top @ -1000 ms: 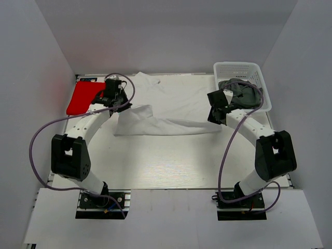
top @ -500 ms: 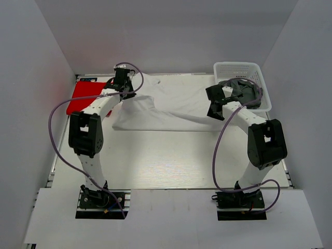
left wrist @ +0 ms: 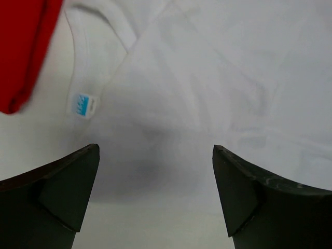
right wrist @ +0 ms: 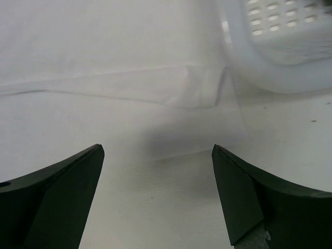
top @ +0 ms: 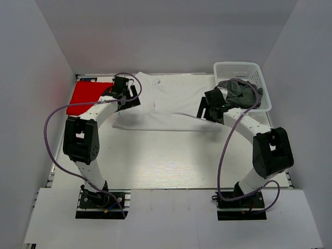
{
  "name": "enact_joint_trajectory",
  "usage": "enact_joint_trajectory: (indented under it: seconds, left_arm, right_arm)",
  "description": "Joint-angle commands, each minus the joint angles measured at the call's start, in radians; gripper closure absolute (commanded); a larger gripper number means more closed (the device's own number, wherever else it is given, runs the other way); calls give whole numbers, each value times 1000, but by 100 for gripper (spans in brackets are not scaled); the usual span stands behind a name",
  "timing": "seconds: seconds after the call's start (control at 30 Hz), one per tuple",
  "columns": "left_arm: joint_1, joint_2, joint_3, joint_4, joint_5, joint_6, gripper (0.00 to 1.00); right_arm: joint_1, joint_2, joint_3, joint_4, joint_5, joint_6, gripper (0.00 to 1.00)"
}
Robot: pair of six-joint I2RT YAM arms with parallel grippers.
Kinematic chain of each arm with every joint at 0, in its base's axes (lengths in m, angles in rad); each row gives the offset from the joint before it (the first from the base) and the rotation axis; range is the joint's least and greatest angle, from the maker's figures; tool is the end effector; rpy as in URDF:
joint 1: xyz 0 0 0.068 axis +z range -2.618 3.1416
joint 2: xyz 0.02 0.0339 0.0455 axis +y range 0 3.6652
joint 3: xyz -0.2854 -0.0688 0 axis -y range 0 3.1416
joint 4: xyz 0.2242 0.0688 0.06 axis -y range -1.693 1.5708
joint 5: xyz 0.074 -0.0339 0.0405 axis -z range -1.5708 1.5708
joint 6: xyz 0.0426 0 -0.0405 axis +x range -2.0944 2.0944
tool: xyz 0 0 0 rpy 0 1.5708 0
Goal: Fold and stack the t-shirts
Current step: Fold the flattened tshirt in 1/3 of the way
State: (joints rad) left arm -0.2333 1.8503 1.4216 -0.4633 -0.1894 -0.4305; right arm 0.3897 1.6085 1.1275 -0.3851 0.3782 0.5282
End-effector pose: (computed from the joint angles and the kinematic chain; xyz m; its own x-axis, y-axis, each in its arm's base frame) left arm 0.3913 -0.0847 0.2590 -0.7349 -0.2466 -0.6317 -0.2142 0.9683 -0.1289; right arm 0.3120 0.1111 0.2616 -0.6751 0.2291 -0.7013 0.2413 0.9668 0.0835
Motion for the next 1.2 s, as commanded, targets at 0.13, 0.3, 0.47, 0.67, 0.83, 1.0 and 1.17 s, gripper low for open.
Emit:
enact_joint_trajectory:
  seconds: [0.13,0.3,0.47,0.67,0.83,1.0,1.17]
  left_arm:
    - [8,-48,-136,34,93,-73,0]
    - [8,6,-158,14,103,-82,0]
    - [8,41,-176,-8,65,-82,0]
    - [8,41,-199,-17,18,-82,0]
    - [8,32,-199,-26,-22,-82,0]
    - [8,32,-199,-35,-31,-64,0]
    - [8,32,-199,-55,-44,-63,0]
  right_arm:
    - [35,115,1,83,-56,-11,10]
    - [25,214,55,110,-33,0,10]
    - [20,312,123,114,27,13,10]
    - [11,390,251,141,93,12,10]
    - [-17,519,425,86,94,6,10]
    - [-37,632,584,107,48,-40,10]
    - [-57,659,655,40,7,-57,10]
